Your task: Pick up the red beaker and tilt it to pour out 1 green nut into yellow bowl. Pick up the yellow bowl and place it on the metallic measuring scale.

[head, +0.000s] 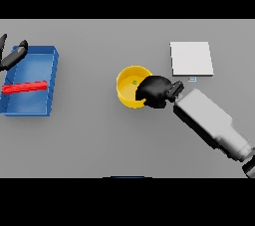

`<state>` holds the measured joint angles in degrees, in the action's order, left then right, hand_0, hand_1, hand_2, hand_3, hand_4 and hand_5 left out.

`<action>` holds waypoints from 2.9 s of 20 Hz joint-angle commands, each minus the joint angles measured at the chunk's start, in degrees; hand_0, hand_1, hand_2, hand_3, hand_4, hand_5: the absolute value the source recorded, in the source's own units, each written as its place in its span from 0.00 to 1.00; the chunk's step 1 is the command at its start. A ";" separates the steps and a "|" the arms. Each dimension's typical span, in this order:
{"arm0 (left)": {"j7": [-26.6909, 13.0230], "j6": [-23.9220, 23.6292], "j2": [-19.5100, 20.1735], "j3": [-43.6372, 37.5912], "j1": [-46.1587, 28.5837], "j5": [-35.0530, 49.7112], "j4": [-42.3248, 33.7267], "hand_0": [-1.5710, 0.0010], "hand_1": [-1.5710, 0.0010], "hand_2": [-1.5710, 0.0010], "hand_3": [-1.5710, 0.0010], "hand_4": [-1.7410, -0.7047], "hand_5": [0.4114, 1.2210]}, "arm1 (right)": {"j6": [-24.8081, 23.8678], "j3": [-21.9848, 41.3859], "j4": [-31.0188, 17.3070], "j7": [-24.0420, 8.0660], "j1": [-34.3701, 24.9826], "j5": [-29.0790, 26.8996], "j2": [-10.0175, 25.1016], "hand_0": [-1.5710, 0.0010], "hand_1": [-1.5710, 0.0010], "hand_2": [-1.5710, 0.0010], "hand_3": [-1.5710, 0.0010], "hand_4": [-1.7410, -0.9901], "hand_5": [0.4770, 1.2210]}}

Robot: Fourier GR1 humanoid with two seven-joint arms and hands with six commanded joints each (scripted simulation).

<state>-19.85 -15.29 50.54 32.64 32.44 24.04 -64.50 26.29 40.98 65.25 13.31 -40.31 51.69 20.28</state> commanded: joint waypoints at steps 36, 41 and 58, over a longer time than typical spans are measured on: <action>-3.65 -0.77 1.78 0.40 -1.73 0.67 -4.32 1.00 1.00 1.00 1.00 0.98 0.37 | -10.96 -17.86 -18.20 -1.39 -5.68 -1.02 9.62 0.00 0.00 0.07 0.19 0.00 1.00; -5.08 -0.79 1.63 0.72 -0.51 0.24 -4.19 1.00 1.00 1.00 1.00 0.98 0.37 | -11.83 -19.35 -24.01 0.32 -6.90 -1.30 8.26 0.01 0.00 0.11 0.13 0.00 1.00; -4.10 -0.22 0.71 0.81 -0.57 0.16 -2.25 1.00 1.00 1.00 1.00 0.98 0.36 | -8.91 -20.18 -29.86 2.27 -8.70 -0.63 7.14 0.90 0.84 0.76 0.71 0.36 0.49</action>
<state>-23.97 -15.50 51.24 33.46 31.86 24.21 -66.75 17.39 20.81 35.39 15.59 -48.99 51.06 27.41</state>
